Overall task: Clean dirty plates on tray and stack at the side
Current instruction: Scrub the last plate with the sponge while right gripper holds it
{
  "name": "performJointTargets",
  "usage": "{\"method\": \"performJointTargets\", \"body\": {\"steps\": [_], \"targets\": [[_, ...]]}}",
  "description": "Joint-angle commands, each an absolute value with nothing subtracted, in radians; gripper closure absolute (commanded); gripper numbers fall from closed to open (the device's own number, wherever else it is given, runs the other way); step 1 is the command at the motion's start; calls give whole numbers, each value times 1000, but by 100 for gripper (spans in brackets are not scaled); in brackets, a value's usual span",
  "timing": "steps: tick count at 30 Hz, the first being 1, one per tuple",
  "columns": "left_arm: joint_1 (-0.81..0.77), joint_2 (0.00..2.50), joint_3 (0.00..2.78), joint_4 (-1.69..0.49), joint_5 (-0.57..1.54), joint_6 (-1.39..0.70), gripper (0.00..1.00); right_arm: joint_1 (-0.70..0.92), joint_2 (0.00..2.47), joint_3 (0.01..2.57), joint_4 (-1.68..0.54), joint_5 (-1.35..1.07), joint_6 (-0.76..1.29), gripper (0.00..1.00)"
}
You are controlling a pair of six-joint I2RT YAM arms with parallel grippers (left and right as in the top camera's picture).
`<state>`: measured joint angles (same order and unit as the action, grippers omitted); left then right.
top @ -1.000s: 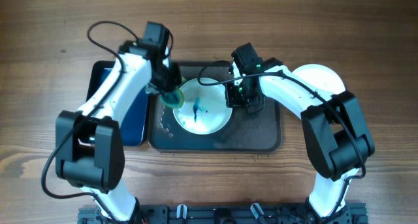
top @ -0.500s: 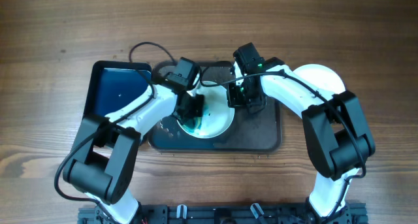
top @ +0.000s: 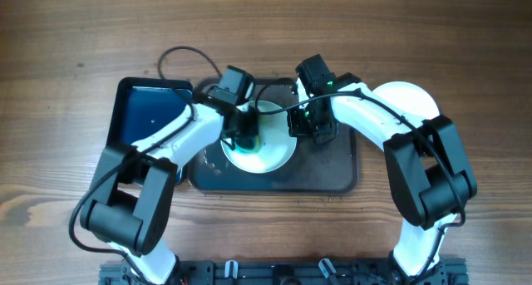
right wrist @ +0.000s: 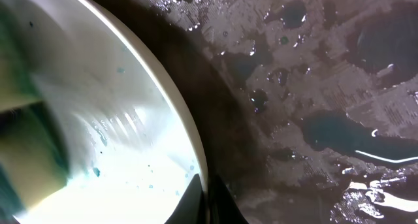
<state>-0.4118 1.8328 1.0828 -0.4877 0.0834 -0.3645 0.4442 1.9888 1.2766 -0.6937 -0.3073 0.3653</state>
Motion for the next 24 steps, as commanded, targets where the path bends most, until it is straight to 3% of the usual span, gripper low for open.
{"method": "performJointTargets", "body": {"steps": [1, 4, 5, 8, 9, 11, 13, 20, 24], "targets": [[-389, 1846, 1102, -543, -144, -590, 96, 451, 2014, 1275, -694, -316, 366, 96], [-389, 1846, 1102, -632, -83, -542, 96, 451, 2014, 1275, -694, -316, 366, 96], [-389, 1846, 1102, -642, 17, -476, 96, 451, 2014, 1275, -693, -316, 366, 96], [-389, 1846, 1102, -648, 611, -131, 96, 451, 2014, 1275, -695, -316, 366, 96], [-390, 1846, 1102, -652, 731, -65, 96, 451, 2014, 1275, -712, -318, 366, 96], [-390, 1846, 1102, -647, 768, -52, 96, 452, 2014, 1275, -742, -316, 365, 96], [-390, 1846, 1102, -623, 723, -66, 96, 452, 2014, 1275, -757, -316, 350, 96], [-390, 1846, 1102, -575, 12, -326, 96, 451, 2014, 1275, -743, -316, 343, 96], [-390, 1846, 1099, -612, -172, -501, 96, 451, 2014, 1275, -735, -317, 344, 96]]}}
